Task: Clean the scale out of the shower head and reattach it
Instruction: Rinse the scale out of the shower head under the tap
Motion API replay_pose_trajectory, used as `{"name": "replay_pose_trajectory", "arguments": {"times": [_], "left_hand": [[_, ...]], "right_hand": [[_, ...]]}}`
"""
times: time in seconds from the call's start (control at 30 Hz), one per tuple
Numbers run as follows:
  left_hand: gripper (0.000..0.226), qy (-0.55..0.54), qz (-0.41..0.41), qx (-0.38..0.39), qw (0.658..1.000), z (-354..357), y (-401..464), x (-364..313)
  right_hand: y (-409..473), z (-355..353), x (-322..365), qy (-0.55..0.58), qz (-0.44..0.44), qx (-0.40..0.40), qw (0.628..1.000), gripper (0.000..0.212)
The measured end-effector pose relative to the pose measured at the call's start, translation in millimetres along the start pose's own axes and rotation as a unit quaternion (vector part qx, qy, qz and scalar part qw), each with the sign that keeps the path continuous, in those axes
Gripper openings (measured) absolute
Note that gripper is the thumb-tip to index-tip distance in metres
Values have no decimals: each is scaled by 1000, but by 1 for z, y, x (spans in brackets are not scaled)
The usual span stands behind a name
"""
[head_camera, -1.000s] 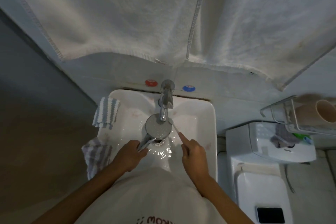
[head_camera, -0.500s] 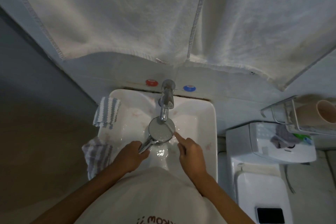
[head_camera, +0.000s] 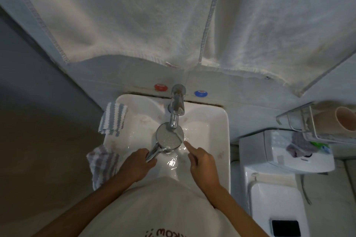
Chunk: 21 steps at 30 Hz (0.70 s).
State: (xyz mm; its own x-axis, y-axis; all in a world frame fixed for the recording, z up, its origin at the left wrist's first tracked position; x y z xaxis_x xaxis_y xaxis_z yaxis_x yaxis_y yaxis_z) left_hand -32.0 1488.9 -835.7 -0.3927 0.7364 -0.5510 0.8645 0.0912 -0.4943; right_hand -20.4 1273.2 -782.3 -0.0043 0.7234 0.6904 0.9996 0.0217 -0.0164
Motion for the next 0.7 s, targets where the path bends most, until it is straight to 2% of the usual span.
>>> {"name": "replay_pose_trajectory", "arguments": {"times": [0.07,0.2,0.33,0.47,0.6,0.7], "left_hand": [[33,-3,-2,-1,1000,0,0,0],[31,-12,-20,4,1000,0,2,4],[29,-7,-32,12,999,2,2,4],[31,-24,-36,12,999,0,1,3],[34,-24,-42,6,999,-3,2,5],[34,-33,-58,4,998,-5,3,9]], "right_hand": [[1,-5,-9,-7,28,-23,999,53],[-5,3,3,24,-20,24,999,51],[2,-5,-8,-10,16,-15,1000,54],[-3,1,3,10,-15,19,1000,52],[0,-5,-5,-6,12,-9,1000,52],[-4,3,6,6,-35,34,999,49]]}}
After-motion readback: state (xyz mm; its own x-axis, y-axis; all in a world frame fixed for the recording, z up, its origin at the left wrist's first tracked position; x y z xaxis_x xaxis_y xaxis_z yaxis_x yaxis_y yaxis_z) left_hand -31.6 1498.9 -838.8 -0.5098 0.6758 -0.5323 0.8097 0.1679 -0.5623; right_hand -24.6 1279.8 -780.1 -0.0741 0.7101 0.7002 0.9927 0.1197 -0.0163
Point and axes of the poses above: each hand's wrist, its own y-axis towards the middle knuckle, its own z-axis out of the palm, x = y × z, the point moved 9 cm from there along y, towards the middle knuckle, and after that the axes turned 6 degrees about -x, right-handed, at the moved point
